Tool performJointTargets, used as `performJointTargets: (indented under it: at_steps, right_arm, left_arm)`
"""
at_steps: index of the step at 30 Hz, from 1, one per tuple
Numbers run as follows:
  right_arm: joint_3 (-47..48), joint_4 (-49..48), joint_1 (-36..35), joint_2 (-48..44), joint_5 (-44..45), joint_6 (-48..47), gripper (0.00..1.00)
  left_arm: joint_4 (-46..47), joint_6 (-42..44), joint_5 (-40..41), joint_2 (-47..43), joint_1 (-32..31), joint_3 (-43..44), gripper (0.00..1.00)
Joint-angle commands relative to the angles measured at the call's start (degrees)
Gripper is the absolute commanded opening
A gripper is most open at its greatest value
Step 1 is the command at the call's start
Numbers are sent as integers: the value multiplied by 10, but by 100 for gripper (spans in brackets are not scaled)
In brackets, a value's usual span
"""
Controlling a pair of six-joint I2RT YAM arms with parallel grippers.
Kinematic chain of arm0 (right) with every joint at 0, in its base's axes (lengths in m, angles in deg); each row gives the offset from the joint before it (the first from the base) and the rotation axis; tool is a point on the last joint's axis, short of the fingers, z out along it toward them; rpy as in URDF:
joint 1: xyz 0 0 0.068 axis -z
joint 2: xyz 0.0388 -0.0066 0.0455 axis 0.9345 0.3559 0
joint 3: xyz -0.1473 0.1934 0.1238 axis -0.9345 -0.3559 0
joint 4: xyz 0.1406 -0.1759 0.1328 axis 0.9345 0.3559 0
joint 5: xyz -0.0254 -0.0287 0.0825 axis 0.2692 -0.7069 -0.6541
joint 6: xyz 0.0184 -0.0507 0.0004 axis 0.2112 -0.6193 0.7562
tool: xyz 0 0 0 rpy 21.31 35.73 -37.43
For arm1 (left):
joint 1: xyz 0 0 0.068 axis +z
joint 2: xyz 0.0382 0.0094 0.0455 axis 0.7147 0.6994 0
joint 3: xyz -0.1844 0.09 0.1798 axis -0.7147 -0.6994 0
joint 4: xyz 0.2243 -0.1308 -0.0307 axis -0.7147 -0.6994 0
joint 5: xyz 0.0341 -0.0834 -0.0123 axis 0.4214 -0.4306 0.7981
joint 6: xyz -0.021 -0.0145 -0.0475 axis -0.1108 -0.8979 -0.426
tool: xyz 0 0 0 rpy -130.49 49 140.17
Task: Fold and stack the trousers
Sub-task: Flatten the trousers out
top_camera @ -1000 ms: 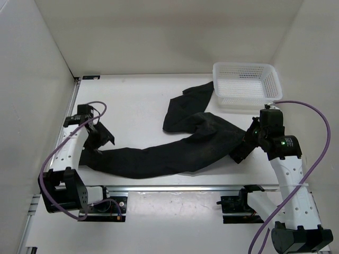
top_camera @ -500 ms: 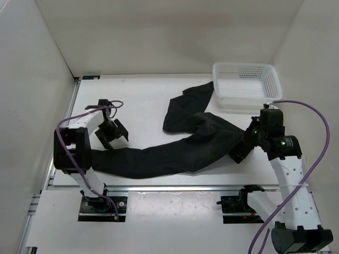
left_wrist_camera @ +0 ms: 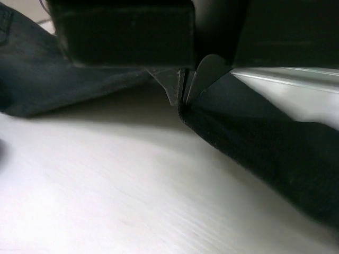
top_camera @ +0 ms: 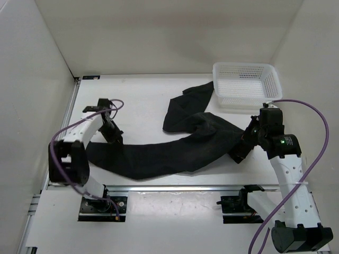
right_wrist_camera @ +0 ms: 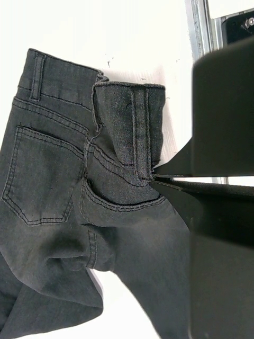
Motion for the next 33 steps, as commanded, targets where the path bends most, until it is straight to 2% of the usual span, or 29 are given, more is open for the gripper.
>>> performJointTargets:
  at_steps: [1, 4, 6, 7, 9, 11, 12, 13, 14, 16, 17, 18, 20, 21, 23, 24, 26, 28, 31, 33]
  right_arm:
    - [37, -27, 1, -2, 17, -21, 0]
    - [37, -21, 1, -2, 33, -21, 0]
    - [37, -21, 1, 3, 38, -21, 0]
    - [37, -21, 1, 3, 38, -21, 0]
    - [30, -21, 1, 3, 38, -6, 0]
    - [24, -21, 1, 3, 38, 1, 0]
    - [17, -27, 1, 3, 38, 1, 0]
    - [11, -27, 1, -2, 38, 7, 0]
    - [11, -27, 1, -2, 38, 7, 0]
    - [11, -10, 1, -17, 45, 7, 0]
    - [11, -5, 6, -26, 52, 7, 0]
    - [11, 1, 6, -26, 61, 7, 0]
    - [6, 2, 6, -32, 66, 7, 0]
    - [1, 7, 6, -32, 66, 7, 0]
    - [1, 7, 6, -26, 66, 7, 0]
    - [1, 7, 6, -26, 66, 7, 0]
    - [7, 7, 6, -20, 59, 7, 0]
    - [13, 7, 6, -15, 54, 7, 0]
    - [27, 7, 6, -15, 54, 1, 0]
    - [32, 7, 6, -15, 54, 1, 0]
  left_arm:
    - [-98, -13, 89, -127, -21, 118, 10]
    - [-148, -5, 130, -148, -36, 219, 10]
    - [-148, 10, 117, -115, -36, 272, 10]
    - [-148, 20, 102, -91, -49, 325, 10]
    - [-142, 26, 111, 10, -64, 386, 10]
    - [-142, 58, 100, 103, -79, 503, 24]
    - [-190, 66, 100, 209, -79, 560, 30]
    - [-229, 66, 100, 263, -79, 624, 34]
    - [-262, 66, 100, 307, -79, 744, 36]
    - [-291, 66, 100, 350, -85, 802, 41]
    - [-281, 66, 105, 335, -86, 790, 42]
    - [-267, 66, 110, 295, -86, 767, 52]
    - [-212, 60, 110, 245, -71, 701, 52]
    - [-192, 60, 105, 220, -65, 622, 50]
    - [-150, 60, 100, 151, -47, 534, 30]
    - [-114, 60, 100, 132, -47, 454, 22]
    - [-84, 66, 80, 101, -41, 387, 12]
    - [-66, 66, 74, 101, -33, 326, 12]
    - [-30, 60, 34, 87, -33, 251, 21]
    - [7, 55, -2, 81, -33, 225, 46]
